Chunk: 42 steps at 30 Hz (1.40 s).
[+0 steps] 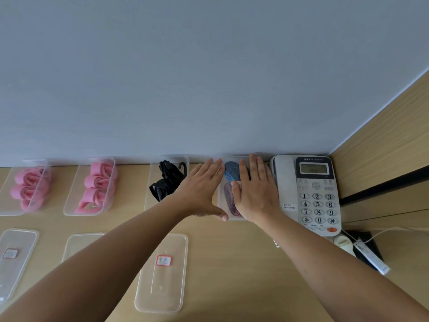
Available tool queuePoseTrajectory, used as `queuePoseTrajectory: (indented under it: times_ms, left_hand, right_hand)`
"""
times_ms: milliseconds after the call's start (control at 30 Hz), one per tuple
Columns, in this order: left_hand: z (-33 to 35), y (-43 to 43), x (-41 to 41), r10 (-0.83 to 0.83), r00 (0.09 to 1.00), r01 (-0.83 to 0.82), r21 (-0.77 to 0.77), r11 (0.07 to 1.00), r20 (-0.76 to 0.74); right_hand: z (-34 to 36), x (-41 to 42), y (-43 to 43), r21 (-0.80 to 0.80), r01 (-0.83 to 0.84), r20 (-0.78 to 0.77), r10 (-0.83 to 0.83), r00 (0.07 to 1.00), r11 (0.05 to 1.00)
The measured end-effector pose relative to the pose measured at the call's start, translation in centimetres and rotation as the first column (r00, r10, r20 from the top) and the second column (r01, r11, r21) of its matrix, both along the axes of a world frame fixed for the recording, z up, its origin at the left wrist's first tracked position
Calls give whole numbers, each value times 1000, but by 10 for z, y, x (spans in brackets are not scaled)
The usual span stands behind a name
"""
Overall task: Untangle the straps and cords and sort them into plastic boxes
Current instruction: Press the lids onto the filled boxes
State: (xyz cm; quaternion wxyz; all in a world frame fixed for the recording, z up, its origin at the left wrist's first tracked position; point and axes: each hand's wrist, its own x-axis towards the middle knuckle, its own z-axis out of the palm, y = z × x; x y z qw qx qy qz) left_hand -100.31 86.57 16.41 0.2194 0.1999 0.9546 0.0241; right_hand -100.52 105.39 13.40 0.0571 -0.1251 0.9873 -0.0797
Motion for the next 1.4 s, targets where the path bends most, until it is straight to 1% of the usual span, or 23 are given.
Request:
queuePoseTrajectory:
  times_ms: [67,133,167,200,267,333,400,467,500,533,600,667,733,800,867,933,1000,1033,1067,1167,1200,1300,1400]
  left_hand:
    - [3,-8,17,61,992,-46,132,990,-107]
    - [7,-22,41,163,953,-75,322,944,-257]
    - [5,-32,52,227,908,-77,394,916,-352]
    - [1,-44,62,306,853,-90,457,885,-423]
    - [-3,-71,80,438,767,-140,543,828,-470]
    - [-4,-100,98,509,740,-197,582,789,-439]
    - [-6,-127,117,539,740,-238,593,769,-402]
    - [-11,-151,135,554,742,-261,599,757,-378]
    - [-13,-162,143,564,743,-271,608,746,-360]
    - [-15,-172,149,576,746,-285,622,730,-334]
    - [-16,-189,158,604,755,-328,652,684,-254]
    - [-14,-203,165,626,762,-372,676,636,-170]
    - [-9,-211,168,637,765,-409,691,596,-97]
    - [-4,-218,167,652,758,-445,708,549,-29]
    - [0,-223,163,669,743,-483,721,497,37]
    - [4,-222,155,687,721,-522,725,450,93]
    - [8,-218,143,693,705,-553,730,403,151]
    - [9,-215,137,692,700,-567,726,388,176]
    - [10,-212,132,693,694,-581,719,381,193]
    - [10,-207,124,720,662,-619,695,367,209]
    - [8,-207,124,724,658,-624,687,372,207]
    - [1,-209,125,718,669,-629,661,409,193]
    - [-3,-210,125,726,650,-658,647,386,227]
  right_hand:
    - [9,4,1,-52,18,-78,-22,997,998]
    - [16,17,-4,-189,9,-253,-58,966,982]
    - [19,28,-10,-263,-19,-355,-78,932,964]
    - [20,42,-20,-322,-55,-421,-91,902,945]
    - [17,81,-52,-388,-136,-441,-54,896,912]
    - [9,125,-92,-387,-176,-369,24,929,905]
    - [-1,166,-133,-344,-156,-220,82,972,926]
    - [-9,198,-169,-229,-72,14,77,997,971]
    - [-15,210,-183,-152,-33,118,51,992,988]
    - [-21,218,-194,-82,-9,191,25,981,997]
    - [-30,230,-214,29,5,259,-12,966,1000]
    - [-28,235,-227,70,23,273,-41,961,997]
    - [-17,237,-236,49,62,283,-74,956,997]
    - [-1,238,-242,0,83,258,-80,963,997]
    - [13,238,-245,-92,71,145,-57,988,993]
    - [19,233,-245,-174,34,-23,-39,999,984]
    - [23,220,-243,-208,32,-86,-51,995,978]
    - [23,212,-243,-189,38,-80,-54,995,981]
    - [21,206,-242,-141,49,-41,-56,998,989]
    - [4,197,-235,37,74,192,-80,978,997]
    - [-5,197,-230,71,74,228,-89,970,995]
    - [-20,197,-221,92,85,249,-105,963,992]
    - [-18,195,-222,45,97,225,-104,969,994]
